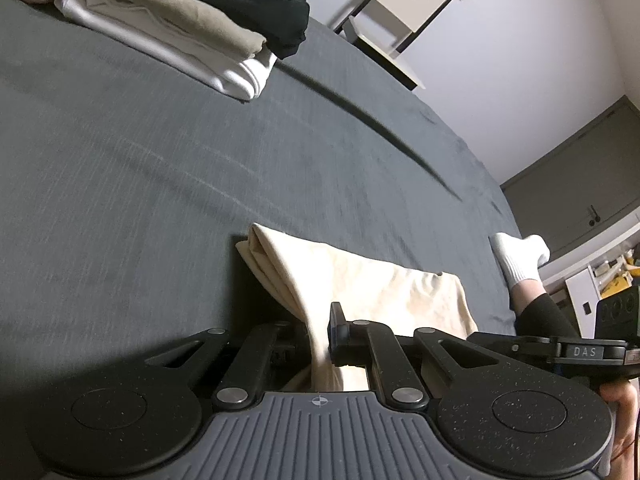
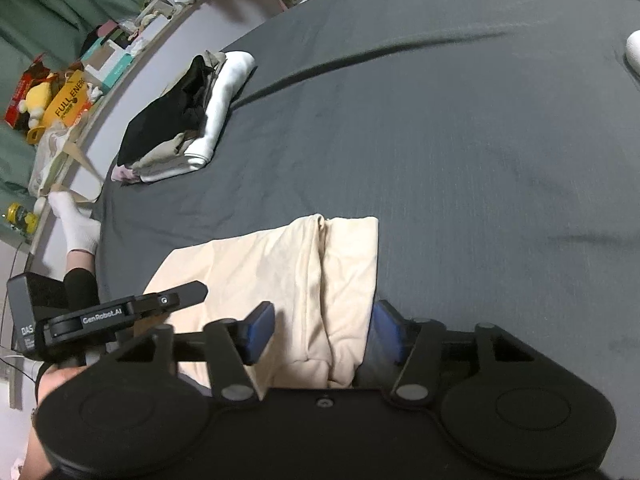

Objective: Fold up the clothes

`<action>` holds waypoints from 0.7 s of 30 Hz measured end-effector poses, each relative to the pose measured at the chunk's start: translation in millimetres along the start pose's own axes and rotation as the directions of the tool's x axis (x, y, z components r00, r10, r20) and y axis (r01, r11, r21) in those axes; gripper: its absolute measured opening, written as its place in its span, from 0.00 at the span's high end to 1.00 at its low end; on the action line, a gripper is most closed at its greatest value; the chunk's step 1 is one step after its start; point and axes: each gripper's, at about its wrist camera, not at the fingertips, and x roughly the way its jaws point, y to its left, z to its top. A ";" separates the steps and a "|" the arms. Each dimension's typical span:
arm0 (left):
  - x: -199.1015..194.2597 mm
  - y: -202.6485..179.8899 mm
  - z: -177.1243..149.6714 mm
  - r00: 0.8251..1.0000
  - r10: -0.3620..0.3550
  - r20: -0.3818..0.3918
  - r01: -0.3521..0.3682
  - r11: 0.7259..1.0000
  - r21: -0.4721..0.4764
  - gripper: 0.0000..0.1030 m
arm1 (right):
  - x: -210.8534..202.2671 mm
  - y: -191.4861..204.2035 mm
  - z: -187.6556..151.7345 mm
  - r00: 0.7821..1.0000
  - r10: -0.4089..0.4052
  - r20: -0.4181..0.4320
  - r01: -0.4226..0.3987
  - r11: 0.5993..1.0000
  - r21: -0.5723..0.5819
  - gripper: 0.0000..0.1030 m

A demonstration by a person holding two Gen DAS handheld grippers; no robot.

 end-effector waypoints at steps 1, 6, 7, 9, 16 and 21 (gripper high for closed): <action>0.7 0.3 -0.1 1.000 -0.001 -0.002 0.001 1.000 -0.005 0.93 | -1.1 0.5 -0.2 1.000 -0.023 0.000 0.023 1.000 -0.006 0.30; 4.1 2.0 -1.4 1.000 -0.010 -0.006 0.010 1.000 -0.027 0.93 | 1.5 4.9 -3.7 0.998 -0.056 -0.024 0.055 0.998 -0.043 0.28; 4.4 1.9 -1.5 1.000 -0.010 -0.006 0.010 1.000 -0.029 0.93 | 2.3 7.1 -3.9 0.998 -0.053 -0.021 0.052 0.997 -0.050 0.28; 4.3 1.0 -1.7 1.000 -0.007 -0.005 0.007 1.000 -0.027 0.93 | 4.0 10.5 -3.5 0.999 -0.030 -0.023 0.029 0.998 -0.053 0.30; 1.2 -4.5 -2.9 1.000 0.014 0.007 -0.014 1.000 0.006 0.93 | -0.6 3.9 -3.2 1.000 -0.022 -0.022 0.021 0.999 -0.032 0.43; -0.2 -4.5 -2.3 1.000 0.015 0.009 -0.015 1.000 0.011 0.93 | -4.4 -9.7 -0.4 0.999 0.033 -0.026 -0.032 0.999 0.026 0.51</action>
